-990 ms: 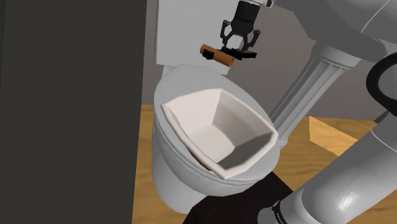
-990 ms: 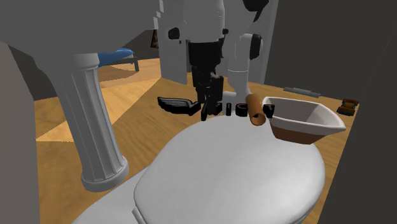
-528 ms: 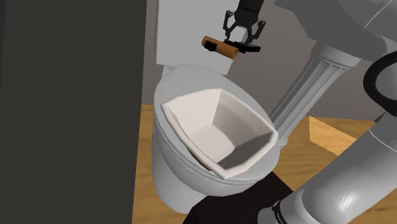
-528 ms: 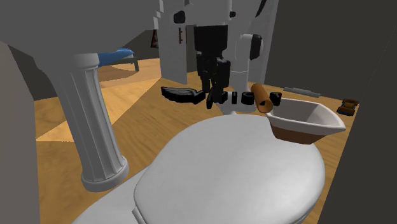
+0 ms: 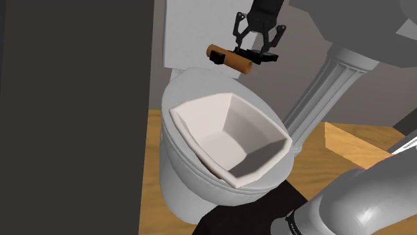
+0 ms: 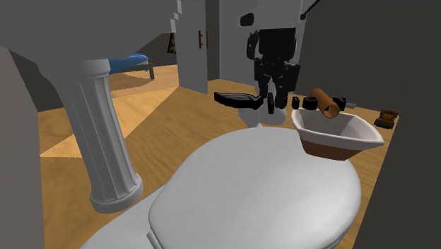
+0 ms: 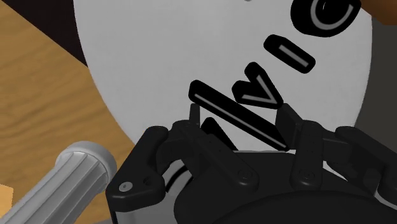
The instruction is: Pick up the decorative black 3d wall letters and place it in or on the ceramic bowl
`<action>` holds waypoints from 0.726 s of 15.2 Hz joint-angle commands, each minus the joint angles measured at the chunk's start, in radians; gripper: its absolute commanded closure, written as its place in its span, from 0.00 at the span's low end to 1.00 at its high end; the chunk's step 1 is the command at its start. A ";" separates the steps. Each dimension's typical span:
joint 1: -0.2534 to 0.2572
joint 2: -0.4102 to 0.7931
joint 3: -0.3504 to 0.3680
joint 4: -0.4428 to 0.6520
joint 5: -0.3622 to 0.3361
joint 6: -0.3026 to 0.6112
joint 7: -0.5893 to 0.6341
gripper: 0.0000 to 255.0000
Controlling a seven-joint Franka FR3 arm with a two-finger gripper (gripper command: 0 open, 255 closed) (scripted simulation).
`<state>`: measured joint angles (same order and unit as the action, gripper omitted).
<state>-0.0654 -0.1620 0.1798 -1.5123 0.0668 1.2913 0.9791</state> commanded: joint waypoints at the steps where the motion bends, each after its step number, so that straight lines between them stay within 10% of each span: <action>1: 0.016 -0.049 0.020 -0.045 0.015 -0.001 0.039 1.00; 11: 0.092 -0.225 0.138 -0.188 0.105 -0.011 0.237 1.00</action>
<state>0.0173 -0.3784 0.2992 -1.6961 0.1615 1.2819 1.1871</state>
